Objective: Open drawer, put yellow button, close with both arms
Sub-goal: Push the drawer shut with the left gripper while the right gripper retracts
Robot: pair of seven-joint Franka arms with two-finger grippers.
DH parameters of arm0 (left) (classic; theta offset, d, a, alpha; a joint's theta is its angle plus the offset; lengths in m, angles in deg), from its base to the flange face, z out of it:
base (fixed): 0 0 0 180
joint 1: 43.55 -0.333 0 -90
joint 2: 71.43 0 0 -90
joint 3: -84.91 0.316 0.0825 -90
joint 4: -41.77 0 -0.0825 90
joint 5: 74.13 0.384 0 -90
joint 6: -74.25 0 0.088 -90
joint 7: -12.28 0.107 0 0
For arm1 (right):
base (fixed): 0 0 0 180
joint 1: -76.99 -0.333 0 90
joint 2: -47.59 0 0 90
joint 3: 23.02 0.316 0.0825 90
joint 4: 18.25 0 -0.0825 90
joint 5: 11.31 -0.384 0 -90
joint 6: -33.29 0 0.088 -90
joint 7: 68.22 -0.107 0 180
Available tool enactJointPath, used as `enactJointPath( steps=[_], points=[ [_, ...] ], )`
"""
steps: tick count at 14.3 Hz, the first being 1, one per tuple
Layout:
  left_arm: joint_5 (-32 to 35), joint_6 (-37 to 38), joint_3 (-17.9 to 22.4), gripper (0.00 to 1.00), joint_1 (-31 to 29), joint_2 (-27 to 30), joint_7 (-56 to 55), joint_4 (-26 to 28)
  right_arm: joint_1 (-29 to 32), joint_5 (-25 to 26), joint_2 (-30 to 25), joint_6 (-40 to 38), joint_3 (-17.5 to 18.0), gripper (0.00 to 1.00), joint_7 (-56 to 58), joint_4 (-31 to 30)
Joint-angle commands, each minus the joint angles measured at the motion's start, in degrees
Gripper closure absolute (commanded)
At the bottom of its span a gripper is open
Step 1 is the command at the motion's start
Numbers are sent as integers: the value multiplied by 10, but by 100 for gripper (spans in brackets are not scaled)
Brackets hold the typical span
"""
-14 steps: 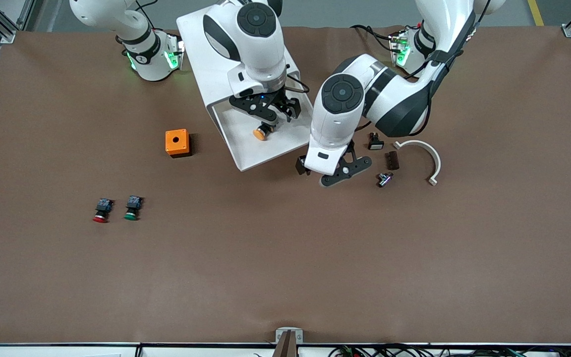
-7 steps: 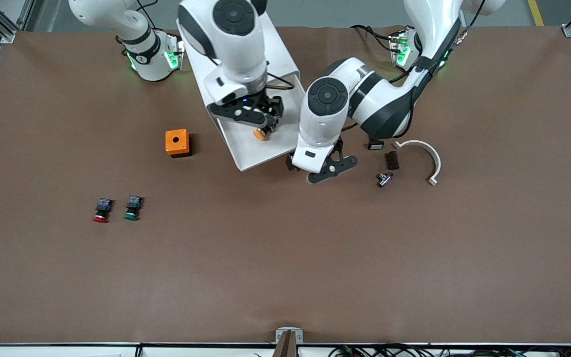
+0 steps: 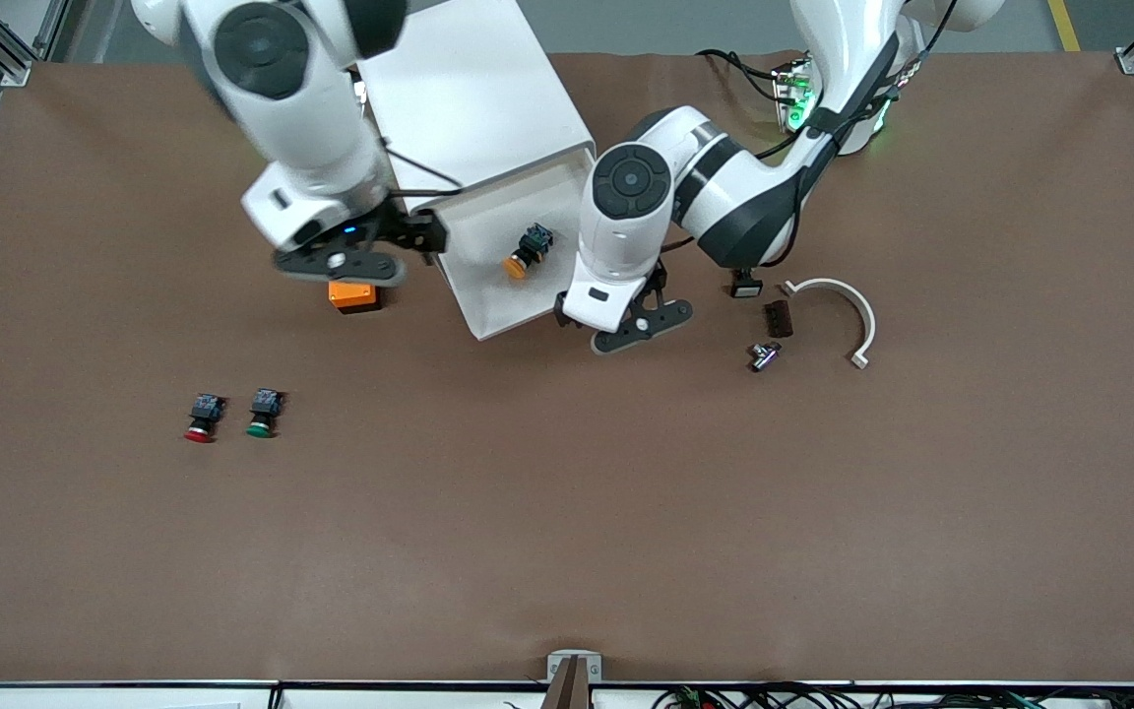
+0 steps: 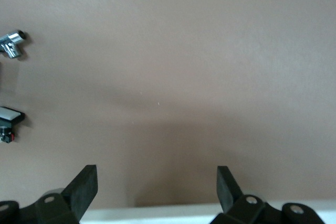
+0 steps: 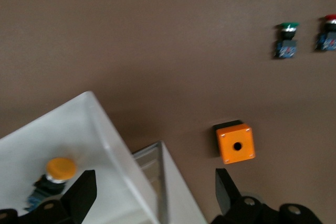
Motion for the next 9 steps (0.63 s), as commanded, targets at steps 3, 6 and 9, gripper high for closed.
enactJointPath(
  steps=[3, 6, 9],
  points=[
    [-7, 0, 1, 0, 28, -18, -1, -8, 136, 2, -17, -36, 10, 0, 189, 4],
    [-7, 0, 0, 0, 41, -18, -1, -8, 234, 2, -11, -96, 11, 0, 323, 60],
    [-8, 0, -3, 0, 53, -16, 0, -9, 317, 1, -10, -129, 11, 0, 392, 91]
  ],
)
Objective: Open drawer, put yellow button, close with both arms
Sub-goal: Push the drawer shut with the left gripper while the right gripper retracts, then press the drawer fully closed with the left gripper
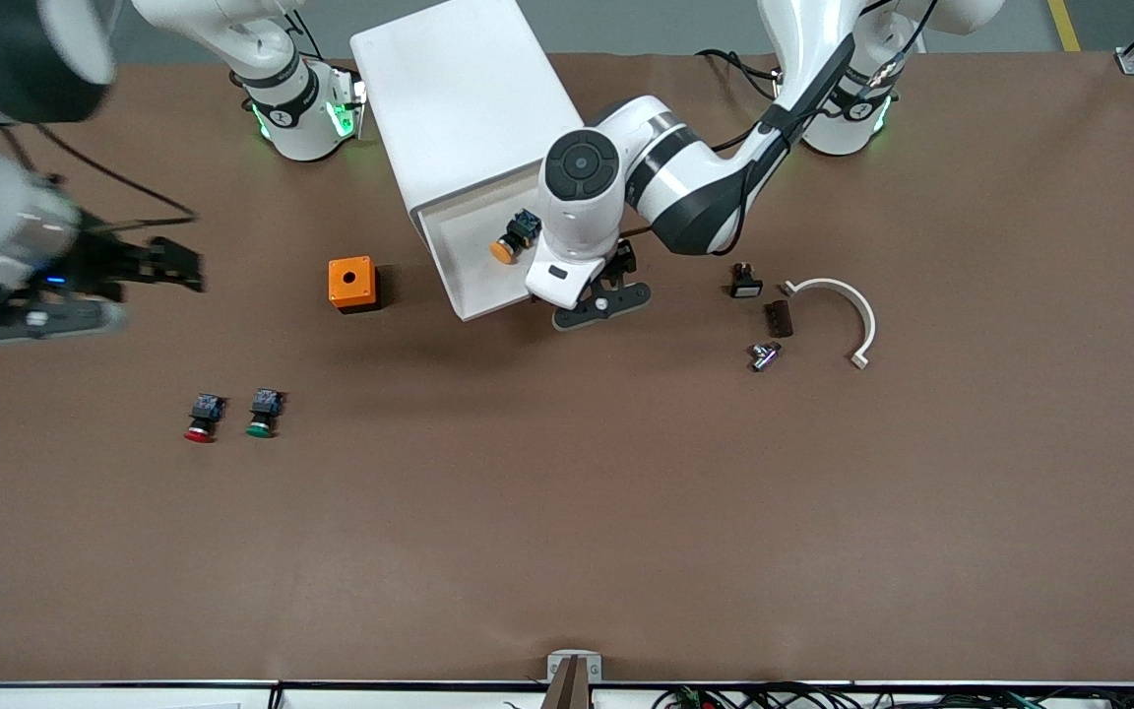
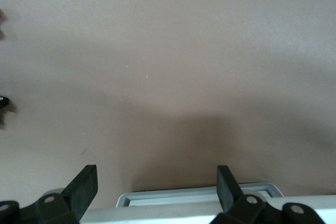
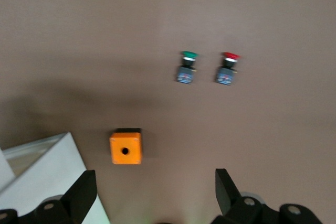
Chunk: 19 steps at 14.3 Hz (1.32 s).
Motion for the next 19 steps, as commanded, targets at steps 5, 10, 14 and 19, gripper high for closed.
enactJointPath(
  steps=[5, 10, 14, 19],
  points=[
    [-49, 2, -3, 0, 43, 0, -1, -7, 90, 1, 6, -20, 14, 0, 21, 23],
    [-64, 2, -3, 0, 67, -2, 1, -8, 88, 10, 17, -19, 15, 0, 23, 24],
    [-83, 2, -3, 0, 90, -8, 2, -6, 84, 30, 17, -22, 16, 0, 23, 44],
    [-114, 1, -3, 0, 100, -13, 2, -6, 87, 22, 16, -42, 16, 0, 26, 81]
  ],
)
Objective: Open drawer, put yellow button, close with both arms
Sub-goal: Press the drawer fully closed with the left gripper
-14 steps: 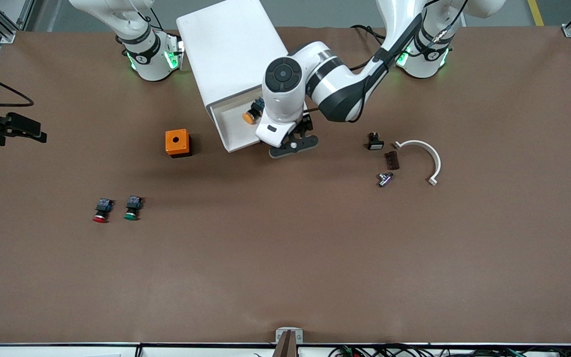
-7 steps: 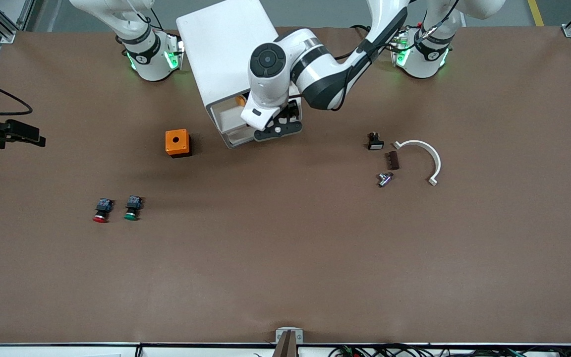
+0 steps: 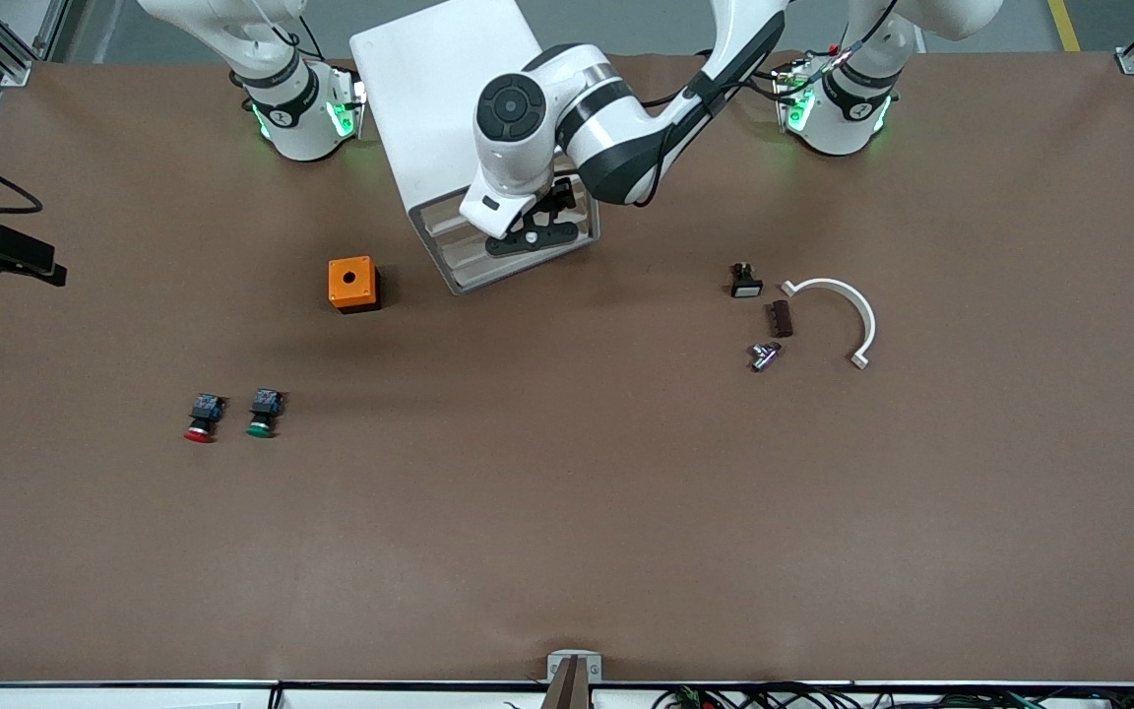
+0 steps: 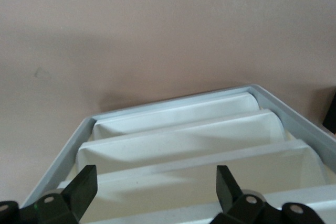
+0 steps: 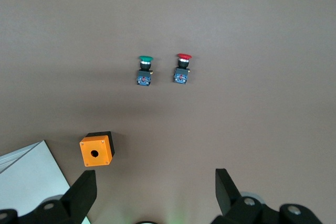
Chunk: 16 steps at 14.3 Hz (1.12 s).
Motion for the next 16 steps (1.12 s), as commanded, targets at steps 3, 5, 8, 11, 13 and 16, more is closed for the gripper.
enactJointPath(
  steps=[3, 5, 8, 11, 13, 16],
  points=[
    [-34, 0, -1, 0, 8, -3, 2, -9, 1, -2, -7, -33, 11, 0, -6, 15],
    [-66, 0, -1, 0, 5, -3, 2, -9, 0, -5, -13, -31, 11, 0, -5, 16],
    [-84, 0, 0, 0, 2, -2, 3, -11, 1, -4, -24, -50, 10, 0, -5, 11],
    [-82, 0, 4, 0, 0, -3, 3, -10, 6, -7, -34, -44, 7, 0, -7, -1],
    [-77, 0, 7, 0, -12, -3, 2, -10, 5, -7, -37, -51, -2, 0, -7, -4],
    [-73, 0, 7, 0, -41, -1, 2, -11, 5, -9, -56, -48, -3, 0, -4, -18]
  ],
)
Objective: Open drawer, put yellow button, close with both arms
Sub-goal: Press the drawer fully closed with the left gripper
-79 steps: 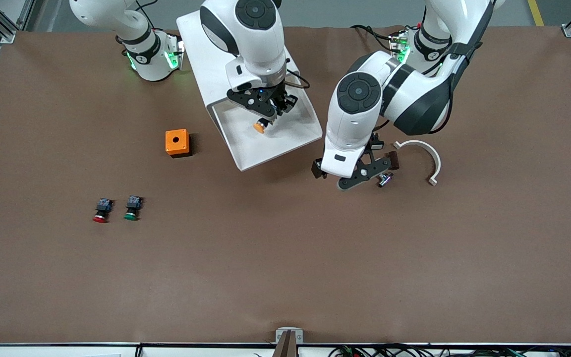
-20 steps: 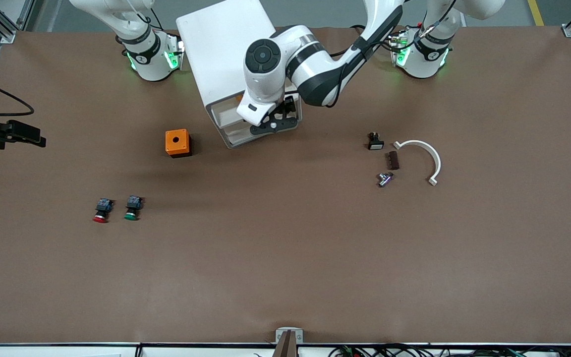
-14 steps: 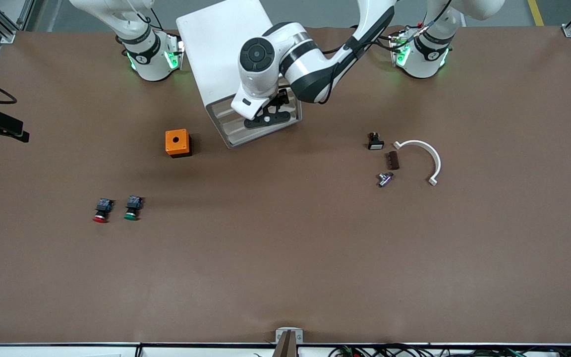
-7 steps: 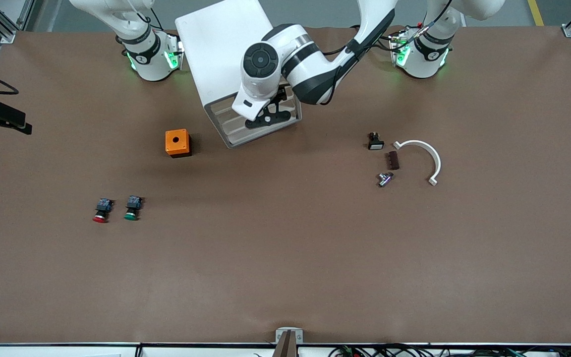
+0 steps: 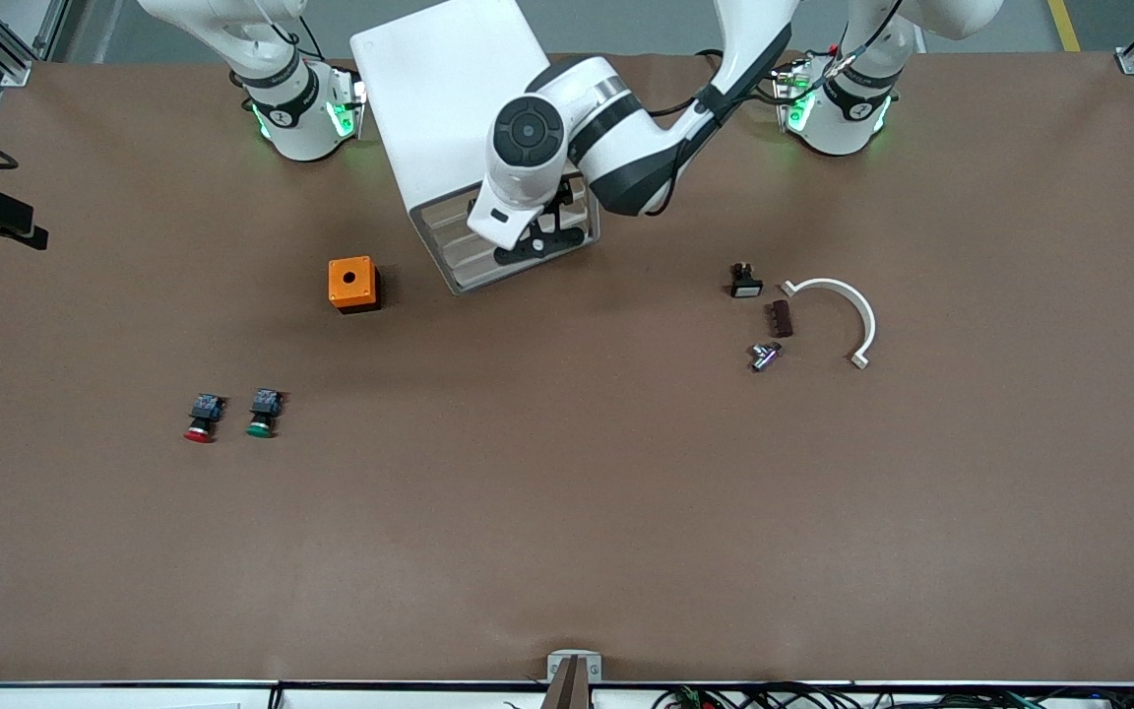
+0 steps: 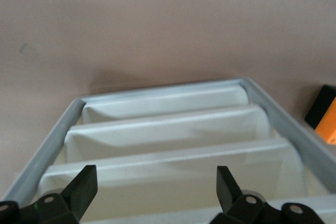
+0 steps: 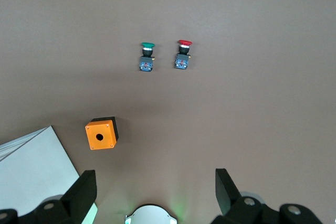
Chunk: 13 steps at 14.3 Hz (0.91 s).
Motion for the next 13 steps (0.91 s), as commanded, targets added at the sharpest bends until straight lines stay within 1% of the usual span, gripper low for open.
enactJointPath(
  steps=[1, 4, 6, 10, 12, 13],
  points=[
    [-8, 1, 0, 0, -26, 2, 3, -8, 4, -7, -44, 19, 2, 0, 2, -48],
    [-8, 1, 1, 0, -74, 8, 3, -8, 5, -6, -100, 76, 2, 0, 4, -129],
    [-8, 1, 1, 0, -116, 25, 2, -8, 5, -5, -120, 88, 4, 0, 4, -157],
    [-6, 7, 1, 0, -190, 52, 1, -3, 0, 0, -134, 98, 7, 0, 4, -173],
    [24, 9, 1, 0, -228, 68, 2, -2, 1, 1, -139, 101, 7, 0, 5, -178],
    [56, 9, 1, 0, -249, 74, 1, -2, 1, 1, -140, 103, 7, 0, 5, -181]
  ],
)
